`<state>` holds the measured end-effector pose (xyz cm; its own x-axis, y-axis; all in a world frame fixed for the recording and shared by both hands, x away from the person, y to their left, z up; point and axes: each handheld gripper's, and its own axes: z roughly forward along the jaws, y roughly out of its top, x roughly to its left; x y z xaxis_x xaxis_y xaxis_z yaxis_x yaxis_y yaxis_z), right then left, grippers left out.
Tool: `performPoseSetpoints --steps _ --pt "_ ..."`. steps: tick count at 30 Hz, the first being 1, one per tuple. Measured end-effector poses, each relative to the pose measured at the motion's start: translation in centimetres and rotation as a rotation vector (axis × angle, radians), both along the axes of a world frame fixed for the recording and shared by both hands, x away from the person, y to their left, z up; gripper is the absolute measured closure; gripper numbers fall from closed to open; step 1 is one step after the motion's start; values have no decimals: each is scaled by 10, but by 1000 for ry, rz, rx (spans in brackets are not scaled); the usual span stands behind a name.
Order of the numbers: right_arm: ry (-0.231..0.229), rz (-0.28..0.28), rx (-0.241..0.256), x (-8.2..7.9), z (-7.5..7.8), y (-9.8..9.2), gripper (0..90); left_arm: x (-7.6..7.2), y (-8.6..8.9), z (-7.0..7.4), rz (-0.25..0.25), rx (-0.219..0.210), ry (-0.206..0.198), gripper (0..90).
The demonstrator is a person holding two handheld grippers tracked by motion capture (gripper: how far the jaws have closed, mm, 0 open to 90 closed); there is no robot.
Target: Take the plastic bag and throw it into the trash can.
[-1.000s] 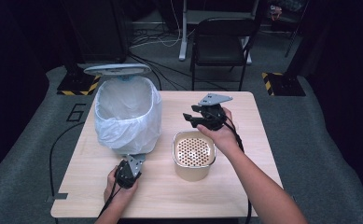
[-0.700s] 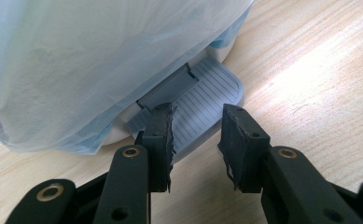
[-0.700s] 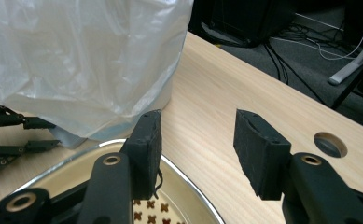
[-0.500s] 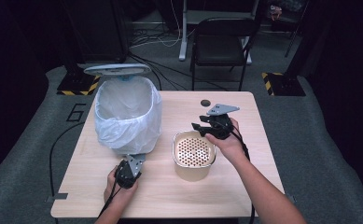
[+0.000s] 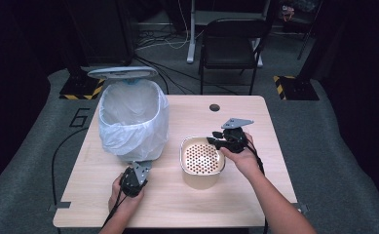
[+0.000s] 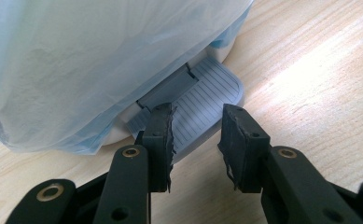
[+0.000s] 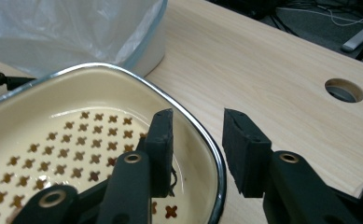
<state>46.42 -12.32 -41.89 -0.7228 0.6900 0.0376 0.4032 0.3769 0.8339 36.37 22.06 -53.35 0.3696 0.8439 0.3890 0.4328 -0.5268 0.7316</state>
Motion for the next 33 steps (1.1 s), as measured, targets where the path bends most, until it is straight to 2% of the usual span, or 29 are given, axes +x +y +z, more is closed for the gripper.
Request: performPoseSetpoints --steps 4,12,21,26,33 --pt "31 12 -14 2 -8 -4 726 0 0 0 0 1 -1 641" --pt "60 24 48 -4 -12 -20 784 0 0 1 -4 0 9 641" --pt "71 20 66 -21 -12 -27 787 0 0 0 -4 2 6 641" --pt "85 -13 87 -37 -13 -28 787 0 0 0 -4 1 6 642" --pt "84 -8 74 -50 -12 -26 787 0 0 0 -4 1 7 642"
